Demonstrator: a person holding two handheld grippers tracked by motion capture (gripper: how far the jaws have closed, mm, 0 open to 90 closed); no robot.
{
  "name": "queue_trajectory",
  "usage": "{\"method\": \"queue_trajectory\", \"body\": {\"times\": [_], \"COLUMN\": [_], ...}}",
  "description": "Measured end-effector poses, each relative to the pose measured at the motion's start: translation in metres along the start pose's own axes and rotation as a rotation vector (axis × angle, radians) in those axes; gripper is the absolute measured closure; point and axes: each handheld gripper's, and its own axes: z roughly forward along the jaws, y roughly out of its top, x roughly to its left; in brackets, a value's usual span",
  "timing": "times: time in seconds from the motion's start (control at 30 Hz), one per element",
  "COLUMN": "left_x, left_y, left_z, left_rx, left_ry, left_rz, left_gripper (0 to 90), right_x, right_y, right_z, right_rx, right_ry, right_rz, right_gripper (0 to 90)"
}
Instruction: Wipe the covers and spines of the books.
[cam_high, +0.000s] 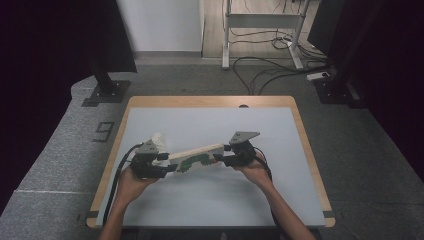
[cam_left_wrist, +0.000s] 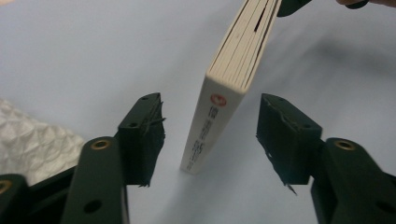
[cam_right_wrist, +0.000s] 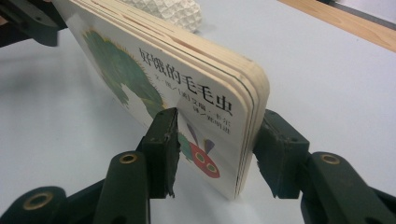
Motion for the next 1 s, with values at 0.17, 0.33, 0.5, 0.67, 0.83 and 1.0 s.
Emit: {"method": "queue_trajectory", "body": {"times": [0.17,0.33,0.5,0.67,0.83,1.0], "left_x": [-0.003,-0.008,-0.016,-0.026,-0.036,-0.044], "left_y": [0.002,0.001,0.000,-0.001,-0.005,-0.011], "left_z": [0.005,0.004,0.004,0.004,0.001,0.000], "left_rx": [-0.005,-0.008,-0.012,-0.016,-0.016,-0.013], "left_ry": [0.004,0.012,0.005,0.004,0.013,0.018], "left_rz": [0.000,0.015,0.030,0.031,0.038,0.032], "left_gripper": [50.4,56.4,58.1,57.9,55.5,51.4], "right_x": [0.000,0.000,0.000,0.001,0.004,0.010], "right_y": [-0.001,-0.002,-0.006,-0.011,-0.014,-0.016], "right_z": [-0.002,-0.005,-0.010,-0.016,-0.023,-0.025], "right_rx": [-0.003,-0.004,-0.005,0.001,0.014,0.035], "right_ry": [0.010,0.016,0.033,0.036,0.056,0.066], "right_rz": [0.009,0.014,0.022,0.026,0.031,0.020], "right_gripper": [50.6,50.2,49.3,49.3,48.0,46.4]}}
